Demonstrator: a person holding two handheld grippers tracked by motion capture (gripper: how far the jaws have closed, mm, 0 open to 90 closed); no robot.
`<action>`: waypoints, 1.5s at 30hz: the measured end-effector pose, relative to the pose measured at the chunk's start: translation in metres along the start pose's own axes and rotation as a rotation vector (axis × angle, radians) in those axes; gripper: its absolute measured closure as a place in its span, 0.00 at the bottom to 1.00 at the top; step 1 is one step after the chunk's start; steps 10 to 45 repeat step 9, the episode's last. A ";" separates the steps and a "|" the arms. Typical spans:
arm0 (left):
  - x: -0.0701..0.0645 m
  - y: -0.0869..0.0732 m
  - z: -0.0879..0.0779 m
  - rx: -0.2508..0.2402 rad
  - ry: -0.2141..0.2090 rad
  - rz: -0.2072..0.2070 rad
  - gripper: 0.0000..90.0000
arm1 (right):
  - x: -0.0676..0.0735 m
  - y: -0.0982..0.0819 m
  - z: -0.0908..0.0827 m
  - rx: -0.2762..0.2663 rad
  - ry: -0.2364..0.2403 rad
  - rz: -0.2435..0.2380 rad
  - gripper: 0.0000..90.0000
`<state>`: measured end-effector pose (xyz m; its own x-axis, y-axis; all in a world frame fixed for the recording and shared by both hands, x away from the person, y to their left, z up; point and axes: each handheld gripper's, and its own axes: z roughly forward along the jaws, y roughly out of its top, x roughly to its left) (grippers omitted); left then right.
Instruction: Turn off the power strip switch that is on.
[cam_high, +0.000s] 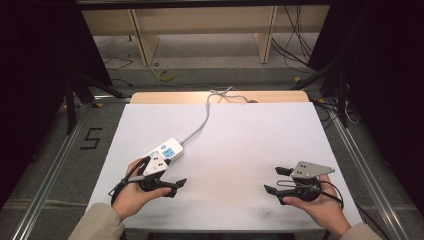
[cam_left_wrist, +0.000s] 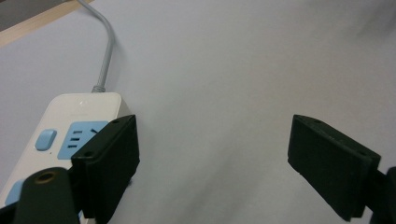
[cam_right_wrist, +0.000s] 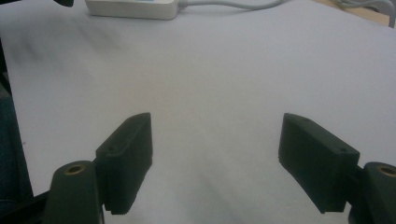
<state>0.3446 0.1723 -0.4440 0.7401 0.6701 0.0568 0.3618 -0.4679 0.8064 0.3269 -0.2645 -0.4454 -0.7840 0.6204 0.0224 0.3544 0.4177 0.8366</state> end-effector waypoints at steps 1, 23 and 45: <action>0.000 -0.001 0.000 0.003 0.001 0.001 0.18 | 0.000 0.000 0.000 0.000 0.001 0.000 0.30; -0.005 -0.002 0.004 0.017 -0.003 0.012 0.18 | 0.000 0.000 -0.001 -0.002 -0.002 0.002 0.30; -0.005 -0.002 0.004 0.017 -0.003 0.012 0.18 | 0.000 0.000 -0.001 -0.002 -0.002 0.002 0.30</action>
